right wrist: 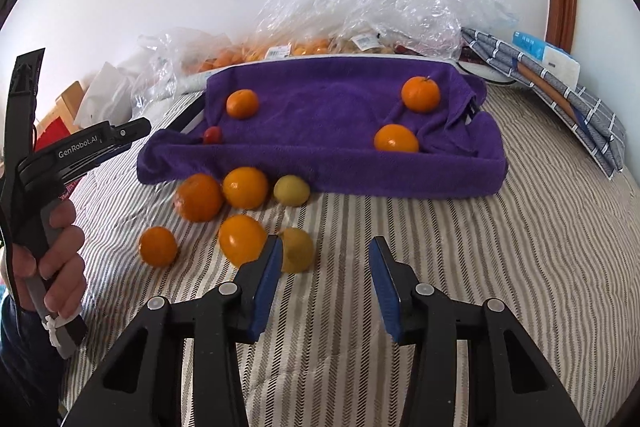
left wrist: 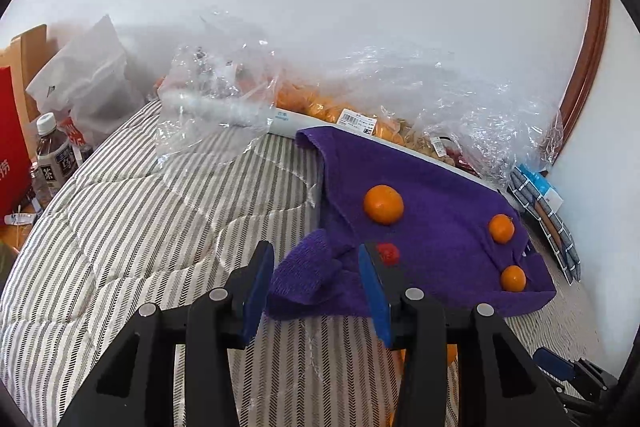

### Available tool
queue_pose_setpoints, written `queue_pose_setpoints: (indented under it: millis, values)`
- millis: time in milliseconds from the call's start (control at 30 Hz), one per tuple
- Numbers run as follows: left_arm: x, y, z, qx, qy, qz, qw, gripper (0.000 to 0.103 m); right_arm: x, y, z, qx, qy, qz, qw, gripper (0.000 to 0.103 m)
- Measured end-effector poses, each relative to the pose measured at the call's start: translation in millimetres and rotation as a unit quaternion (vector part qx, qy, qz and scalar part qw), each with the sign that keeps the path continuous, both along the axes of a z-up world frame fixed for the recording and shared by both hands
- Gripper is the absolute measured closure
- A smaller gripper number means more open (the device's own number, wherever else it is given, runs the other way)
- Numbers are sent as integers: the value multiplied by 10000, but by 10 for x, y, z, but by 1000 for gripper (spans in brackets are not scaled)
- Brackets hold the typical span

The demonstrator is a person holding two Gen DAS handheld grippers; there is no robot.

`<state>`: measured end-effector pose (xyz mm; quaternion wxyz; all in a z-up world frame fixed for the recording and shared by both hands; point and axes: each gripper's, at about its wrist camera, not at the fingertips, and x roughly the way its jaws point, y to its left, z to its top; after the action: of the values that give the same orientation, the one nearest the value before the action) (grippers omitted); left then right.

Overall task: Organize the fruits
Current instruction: 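Grasp a yellow-green fruit with the right tool while the left tool grasps a large orange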

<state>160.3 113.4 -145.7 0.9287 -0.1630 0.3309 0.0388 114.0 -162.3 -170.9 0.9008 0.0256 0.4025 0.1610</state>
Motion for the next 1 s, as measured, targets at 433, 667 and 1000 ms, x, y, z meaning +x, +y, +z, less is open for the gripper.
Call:
queue_pose_setpoints:
  millis: [433,667,1000]
  values:
    - [-11,-100,-61,-204,213,-478,9984,61,206,229,-157,-283,277,192,9990,75]
    - [-34,-378,-104,-599,368,-1562,9852,61,169,-49,-112,-279,79,-129,9995,75]
    - [28,-661,-233,-404,788,-1987,9761,57,150,-429,-115,-176,26,-412,9990,75]
